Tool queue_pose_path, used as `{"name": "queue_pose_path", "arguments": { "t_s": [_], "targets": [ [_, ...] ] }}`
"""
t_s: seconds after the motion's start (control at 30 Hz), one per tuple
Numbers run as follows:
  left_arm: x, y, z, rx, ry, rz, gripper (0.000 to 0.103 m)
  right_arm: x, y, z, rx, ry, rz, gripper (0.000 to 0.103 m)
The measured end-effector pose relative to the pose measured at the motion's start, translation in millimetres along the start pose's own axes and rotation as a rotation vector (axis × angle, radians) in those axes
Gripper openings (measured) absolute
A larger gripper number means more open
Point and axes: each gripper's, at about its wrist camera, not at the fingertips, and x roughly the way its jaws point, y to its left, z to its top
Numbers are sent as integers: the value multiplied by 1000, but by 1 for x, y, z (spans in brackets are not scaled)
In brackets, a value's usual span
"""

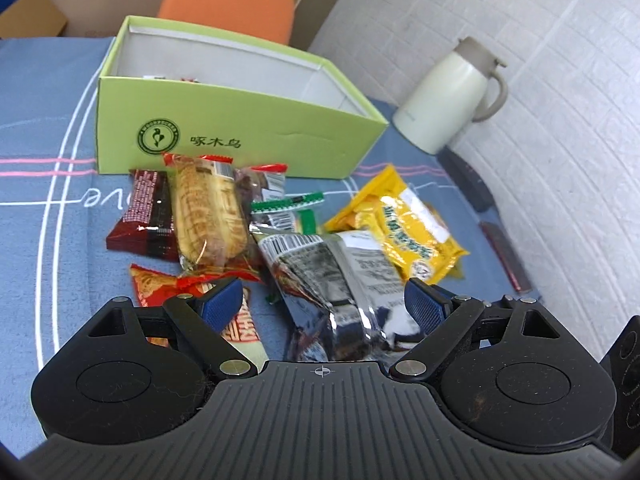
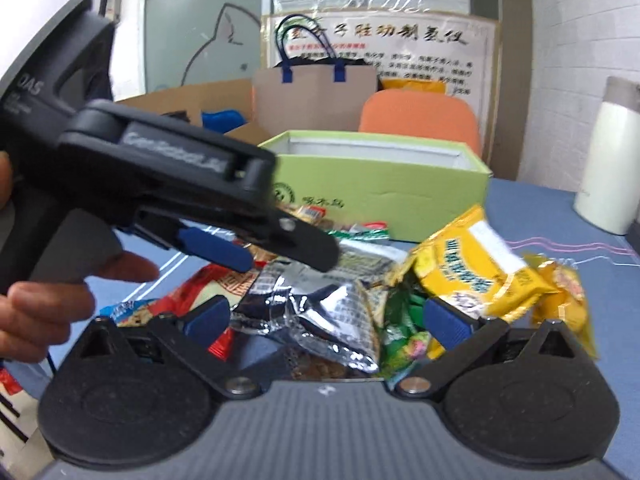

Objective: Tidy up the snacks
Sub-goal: 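Grasp the silver wrapper with the left tool and drop it into the green box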

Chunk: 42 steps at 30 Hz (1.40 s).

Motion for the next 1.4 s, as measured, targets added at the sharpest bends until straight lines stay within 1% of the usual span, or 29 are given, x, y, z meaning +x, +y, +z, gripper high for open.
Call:
{"name": "queue_pose_path", "arguments": {
  "t_s": [0.07, 0.13, 0.17, 0.2, 0.23, 0.27, 0.3, 0.47, 0.57, 0.73, 0.9, 1.0, 1.1, 1.2, 1.27, 1.3, 1.37, 1.4],
  "targets": [
    [4, 3, 1, -4, 10, 0, 76, 9, -2, 1, 11, 12, 21, 102],
    [7, 5, 0, 0, 18, -3, 73, 15, -3, 0, 20, 19, 39, 101],
    [8, 5, -1, 7, 17, -7, 67, 17, -3, 0, 25, 25, 55, 91],
    [7, 5, -2, 17, 16, -17, 49, 17, -3, -1, 31, 31, 71, 85],
    [7, 6, -3, 18, 26, -46, 37, 16, 0, -1, 31, 29, 68, 83],
    [5, 8, -4, -6, 34, -94, 28, 13, 2, -1, 23, 26, 67, 80],
    [3, 9, -5, -26, 31, -114, 25, 10, 4, 1, 19, 21, 71, 79],
    [-16, -3, 0, 4, -19, -130, 25, -6, 9, 14, 18, -31, 57, 78],
    [-28, -15, 14, 42, -70, -128, 27, -7, 9, 33, -16, -70, 49, 79],
    [-24, -21, 60, 57, -140, -114, 28, 16, -1, 78, -110, -101, 26, 79],
    [3, -24, 124, 87, -188, -56, 30, 65, -16, 135, -180, -74, 29, 79],
    [32, -19, 160, 94, -181, -15, 31, 102, -28, 159, -193, -20, 48, 79],
    [67, -7, 182, 81, -143, 24, 31, 139, -41, 167, -197, 51, 70, 78],
    [100, 11, 190, 54, -93, 46, 32, 170, -52, 164, -190, 113, 95, 79],
    [115, 21, 191, 43, -70, 53, 33, 182, -57, 159, -169, 140, 117, 80],
    [119, 25, 189, 42, -68, 64, 40, 185, -60, 157, -155, 145, 121, 82],
    [121, 31, 188, 42, -73, 94, 51, 181, -62, 154, -141, 134, 111, 89],
    [118, 32, 187, 40, -82, 103, 52, 174, -62, 154, -139, 119, 102, 90]
  ]
}}
